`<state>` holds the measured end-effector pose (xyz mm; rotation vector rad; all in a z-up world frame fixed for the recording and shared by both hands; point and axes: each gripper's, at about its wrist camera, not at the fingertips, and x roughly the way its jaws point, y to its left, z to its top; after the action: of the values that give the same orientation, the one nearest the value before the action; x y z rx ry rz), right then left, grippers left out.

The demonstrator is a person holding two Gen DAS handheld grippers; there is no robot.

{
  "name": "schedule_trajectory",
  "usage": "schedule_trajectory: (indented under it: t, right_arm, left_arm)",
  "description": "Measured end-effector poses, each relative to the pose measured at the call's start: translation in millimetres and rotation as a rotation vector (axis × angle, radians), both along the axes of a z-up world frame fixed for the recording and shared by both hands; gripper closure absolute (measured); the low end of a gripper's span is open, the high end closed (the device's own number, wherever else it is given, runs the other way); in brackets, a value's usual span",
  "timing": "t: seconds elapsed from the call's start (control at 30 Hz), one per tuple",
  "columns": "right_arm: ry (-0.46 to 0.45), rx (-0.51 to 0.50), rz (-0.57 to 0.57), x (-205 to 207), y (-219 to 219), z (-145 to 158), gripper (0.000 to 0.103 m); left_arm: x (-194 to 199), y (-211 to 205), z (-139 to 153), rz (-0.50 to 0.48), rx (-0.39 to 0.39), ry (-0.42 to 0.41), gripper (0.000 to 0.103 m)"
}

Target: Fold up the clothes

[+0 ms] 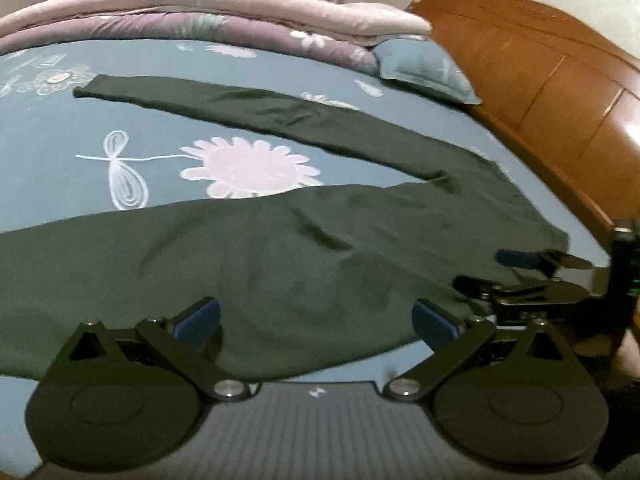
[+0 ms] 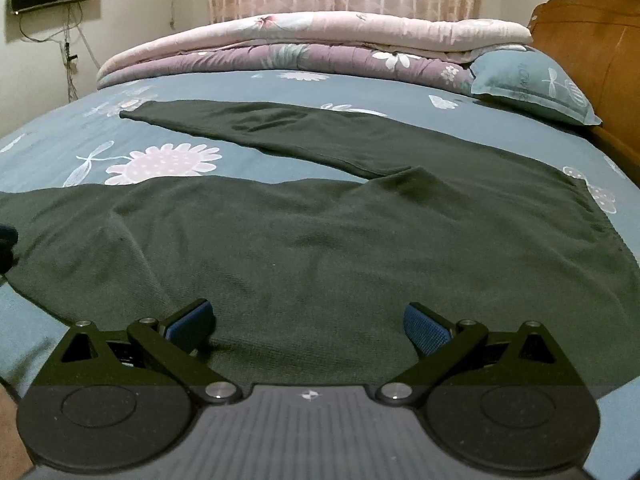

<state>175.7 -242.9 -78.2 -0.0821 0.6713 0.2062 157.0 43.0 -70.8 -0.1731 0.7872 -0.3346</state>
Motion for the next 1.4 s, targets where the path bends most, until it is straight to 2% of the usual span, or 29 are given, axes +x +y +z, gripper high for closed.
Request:
schedule_trajectory:
  t: [0.13,0.2,0.27,0.37,0.43,0.57,0.7,0.87,0.97,1.13,1.2,1.3,1.4]
  right_arm:
    - [0.012,-0.005,-0.009,1,3,1,0.0]
    - [0.019,-0.001,-0.012,3,3,1,0.0]
    - [0.017,0.003,-0.011,3,3,0,0.0]
    - [0.01,0.004,-0.004,3,3,0,0.0]
    - [0.01,0.002,-0.003,3,4,0,0.0]
    - [0.012,-0.002,0.003,1,5,1,0.0]
    - [0.014,0.0,0.006,1,4,1,0.0]
    - [0.01,-0.005,0.004,2,7,1,0.0]
    - [0.011,-0.003,0.005,1,7,1,0.0]
    - [0.013,0.002,0.007,-1,4,1,0.0]
    - [0.013,0.0,0.004,-1,5,1,0.0]
    - [0.012,-0.003,0.001,-2,7,1,0.0]
    - [0.012,-0.004,-0.001,-1,9,0,0.0]
  left_arm:
    - [-12,8,-12,0.041,-0.01,0.045,0.001]
    - [-18,12,-8,0.04,-0.031,0.061,0.001]
    - [-17,18,-2,0.04,-0.039,0.042,0.001]
    - [-8,26,9,0.09,0.006,-0.016,0.001]
    - [-2,33,8,0.12,0.015,-0.024,0.001]
    - [0,51,-6,0.196,-0.012,0.053,0.002]
    - [-10,68,-2,0.227,-0.082,0.068,0.001]
    - [7,94,29,0.28,-0.01,-0.034,0.001]
    - [30,128,29,0.338,-0.063,-0.012,0.001]
    - [52,180,-2,0.45,-0.163,0.046,0.001]
    - [49,194,-9,0.482,-0.203,0.019,0.001]
    - [43,204,-4,0.581,-0.149,0.008,0.001]
    - [30,200,7,0.548,-0.173,0.001,0.001]
